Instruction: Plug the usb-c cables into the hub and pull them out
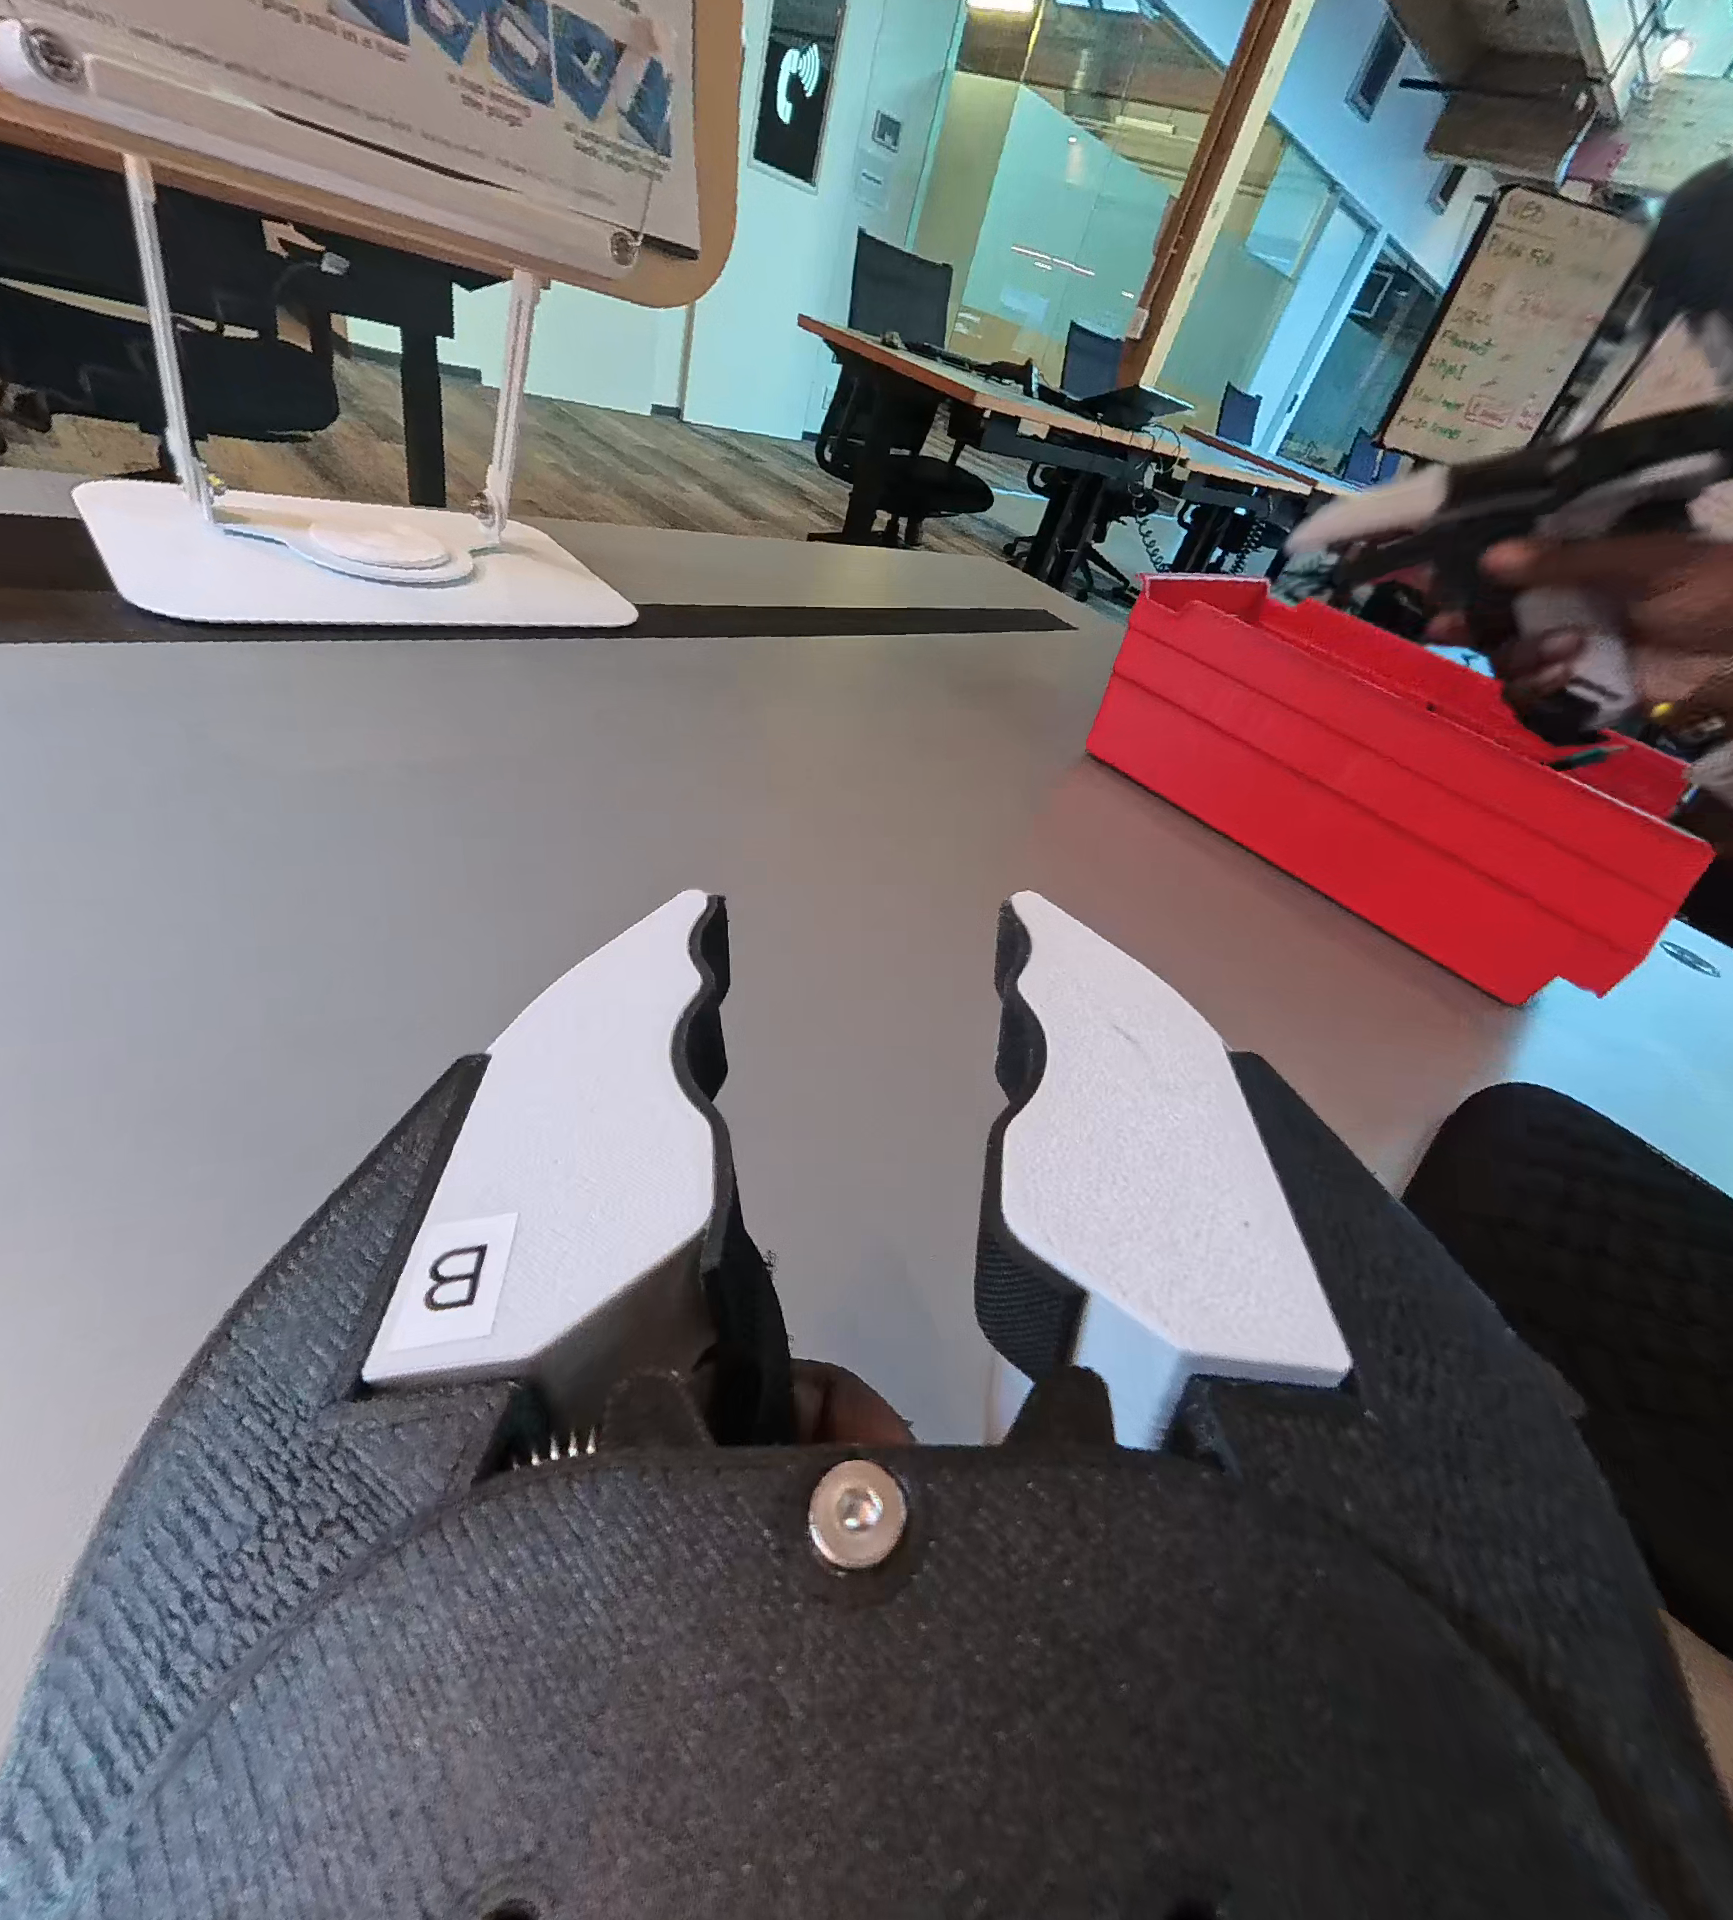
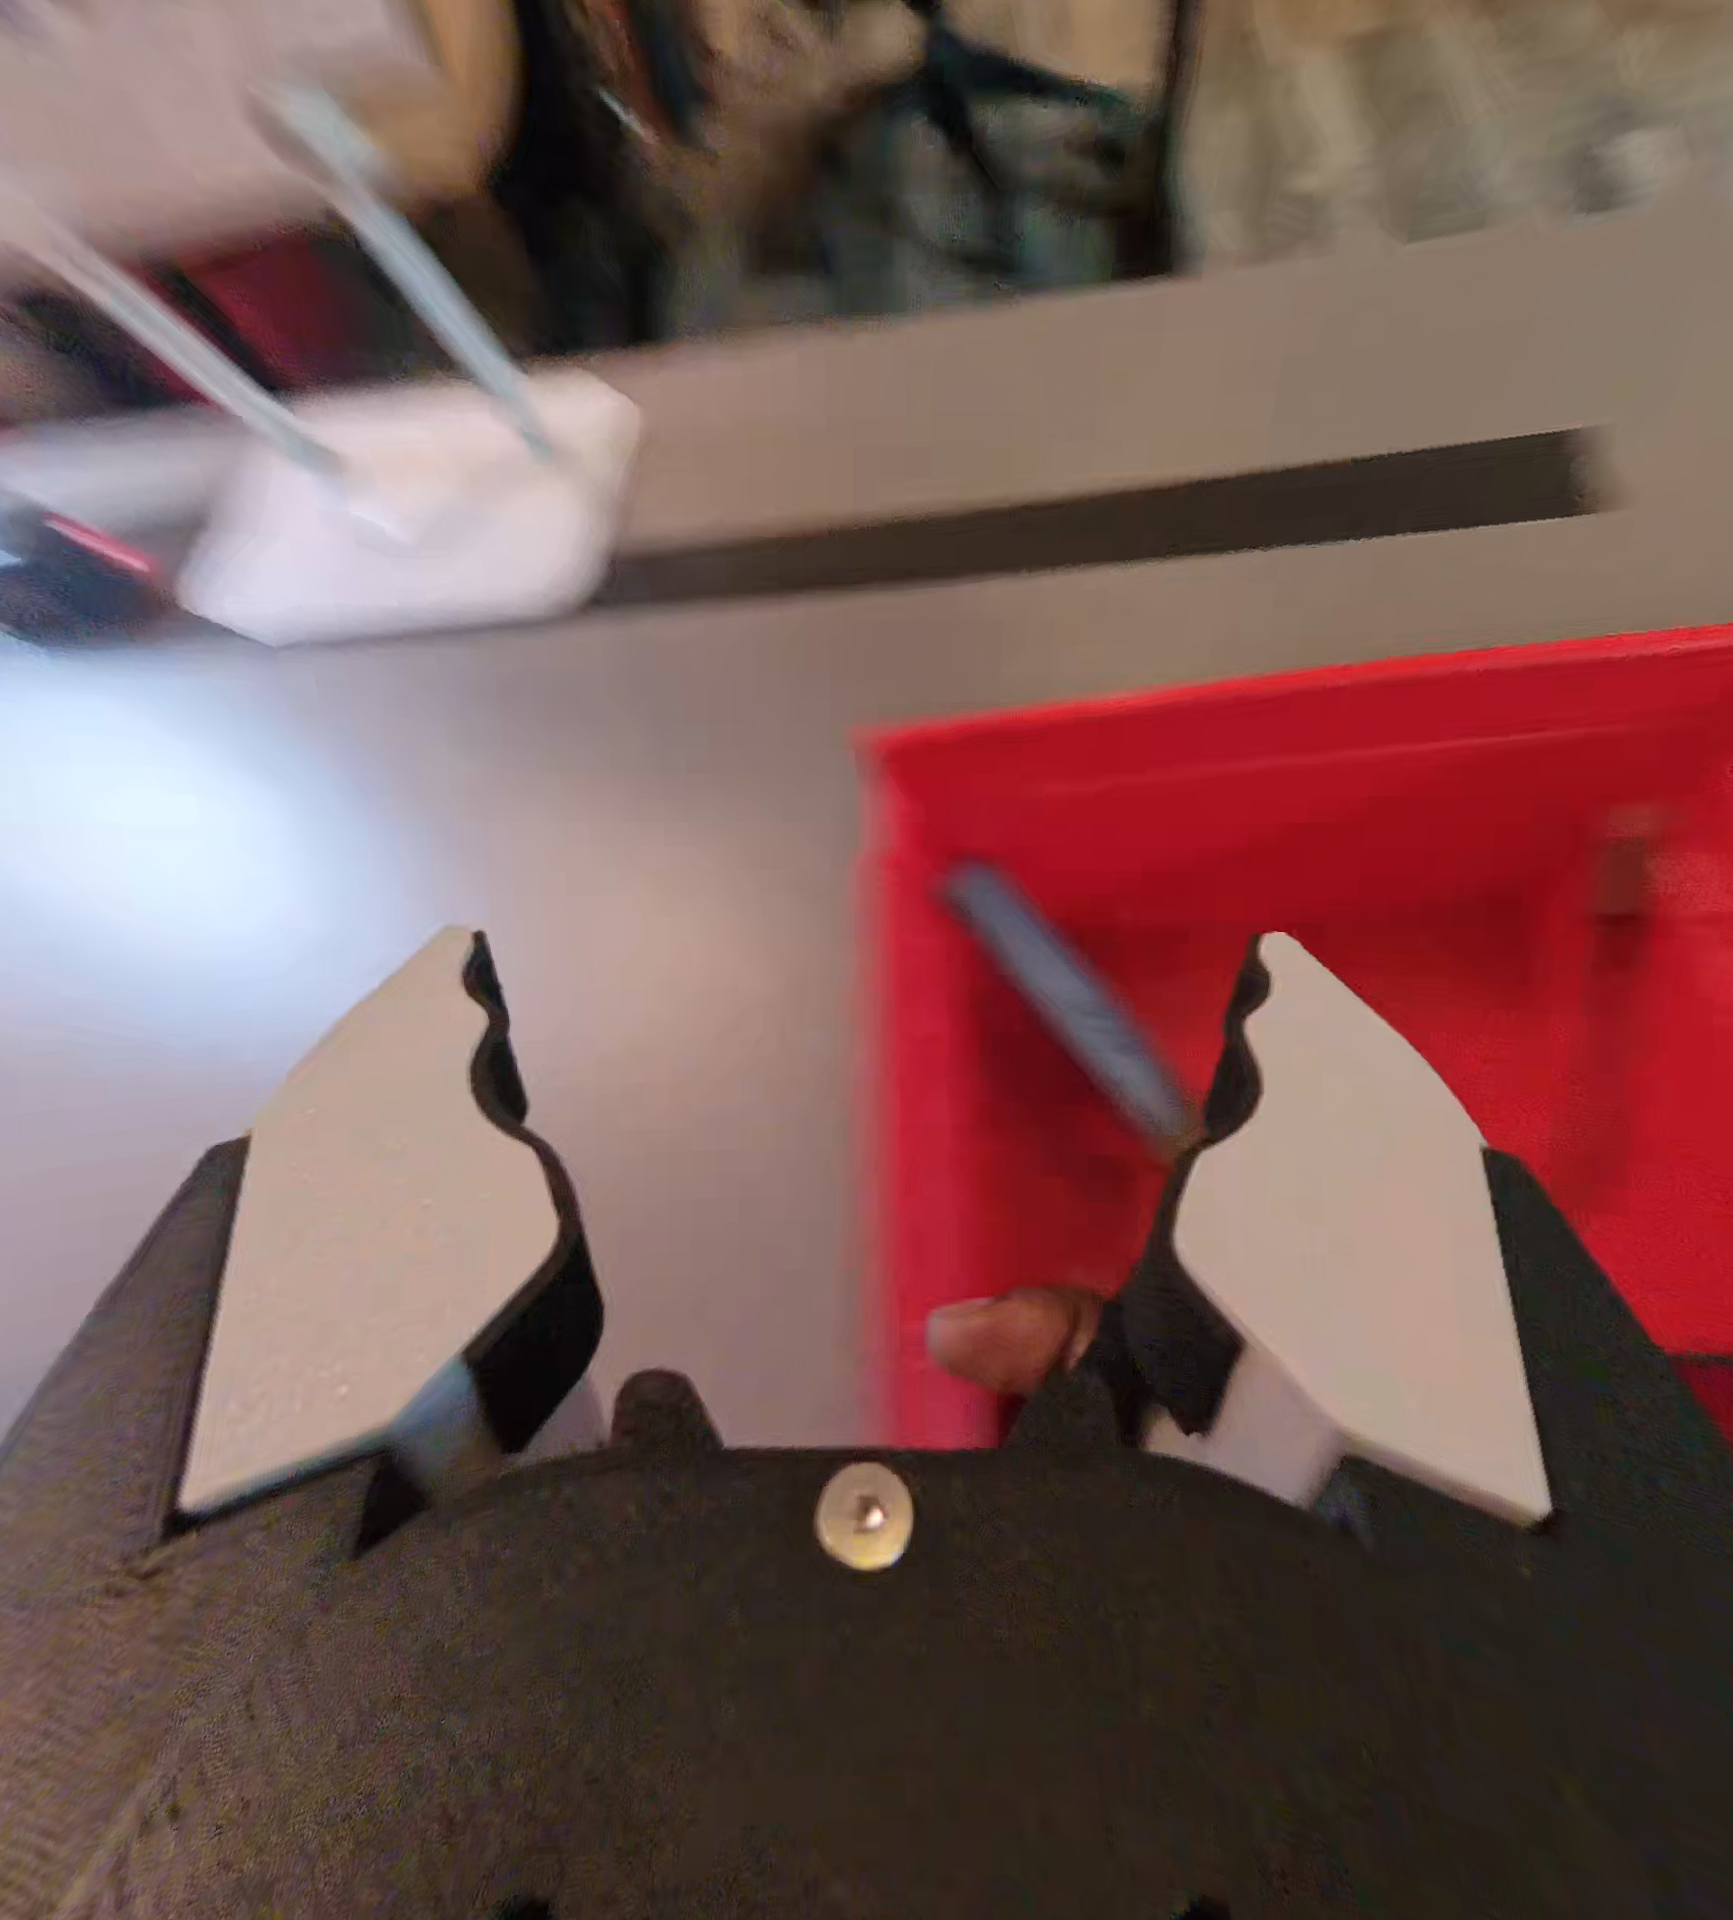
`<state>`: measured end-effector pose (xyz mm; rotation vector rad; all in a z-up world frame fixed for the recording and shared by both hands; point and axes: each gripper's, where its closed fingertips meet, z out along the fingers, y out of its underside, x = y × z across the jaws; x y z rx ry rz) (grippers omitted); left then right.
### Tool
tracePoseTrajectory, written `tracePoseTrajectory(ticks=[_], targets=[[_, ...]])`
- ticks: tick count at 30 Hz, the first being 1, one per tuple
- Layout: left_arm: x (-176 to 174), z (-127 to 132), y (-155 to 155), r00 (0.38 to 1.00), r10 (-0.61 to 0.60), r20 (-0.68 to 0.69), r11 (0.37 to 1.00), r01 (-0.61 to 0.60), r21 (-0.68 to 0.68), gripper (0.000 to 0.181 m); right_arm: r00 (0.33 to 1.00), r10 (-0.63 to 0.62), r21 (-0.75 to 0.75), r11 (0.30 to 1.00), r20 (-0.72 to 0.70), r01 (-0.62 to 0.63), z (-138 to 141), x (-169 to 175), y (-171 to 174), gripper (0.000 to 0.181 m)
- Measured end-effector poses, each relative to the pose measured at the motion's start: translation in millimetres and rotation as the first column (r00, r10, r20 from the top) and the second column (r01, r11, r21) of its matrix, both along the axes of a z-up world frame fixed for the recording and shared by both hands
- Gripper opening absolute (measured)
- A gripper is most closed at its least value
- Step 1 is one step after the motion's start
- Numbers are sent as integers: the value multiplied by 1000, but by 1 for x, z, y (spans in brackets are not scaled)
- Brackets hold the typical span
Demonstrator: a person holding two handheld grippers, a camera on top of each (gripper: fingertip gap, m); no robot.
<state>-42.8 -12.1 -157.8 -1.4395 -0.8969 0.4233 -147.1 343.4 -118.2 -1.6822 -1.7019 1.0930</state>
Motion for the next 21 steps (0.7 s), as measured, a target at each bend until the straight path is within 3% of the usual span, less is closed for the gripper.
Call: tracePoseTrajectory(ticks=[2, 4, 6, 8, 10, 12, 14, 16, 19, 21], targets=[[-2, -2, -2, 1000, 10, 16, 1000, -10, 3, 50, 991, 66, -344, 933, -114, -102, 51, 22, -71, 135], [-4, -3, -4, 999, 15, 35, 1000, -16, 18, 49, 948, 187, -487, 822, -260, -295, 104, 68, -155, 144], [-4, -3, -6, 999, 18, 43, 999, -19, 33, 49, 896, 316, -448, 783, -310, -431, 133, 120, -240, 137], [-5, -3, -7, 999, 22, 47, 999, -24, 39, 49, 875, 412, -376, 791, -256, -482, 138, 161, -306, 111], [-5, -3, -7, 999, 22, 46, 999, -24, 39, 49, 830, 528, -374, 744, -177, -553, 138, 195, -355, 98], [-5, -3, -7, 999, 26, 43, 999, -28, 31, 50, 769, 607, -355, 686, -200, -635, 150, 215, -381, 100], [-6, -3, -9, 999, 34, 42, 999, -35, 32, 49, 751, 615, -354, 665, -240, -657, 158, 217, -391, 102], [-6, -1, -12, 998, 43, 39, 998, -45, 41, 49, 688, 687, -370, 591, -234, -717, 158, 236, -406, 104], [-4, 2, -13, 999, 43, 33, 998, -45, 49, 49, 691, 677, -374, 590, -255, -716, 163, 232, -413, 104], [-3, 4, -13, 999, 45, 21, 998, -46, 45, 49, 659, 713, -415, 539, -239, -733, 160, 239, -421, 105]])
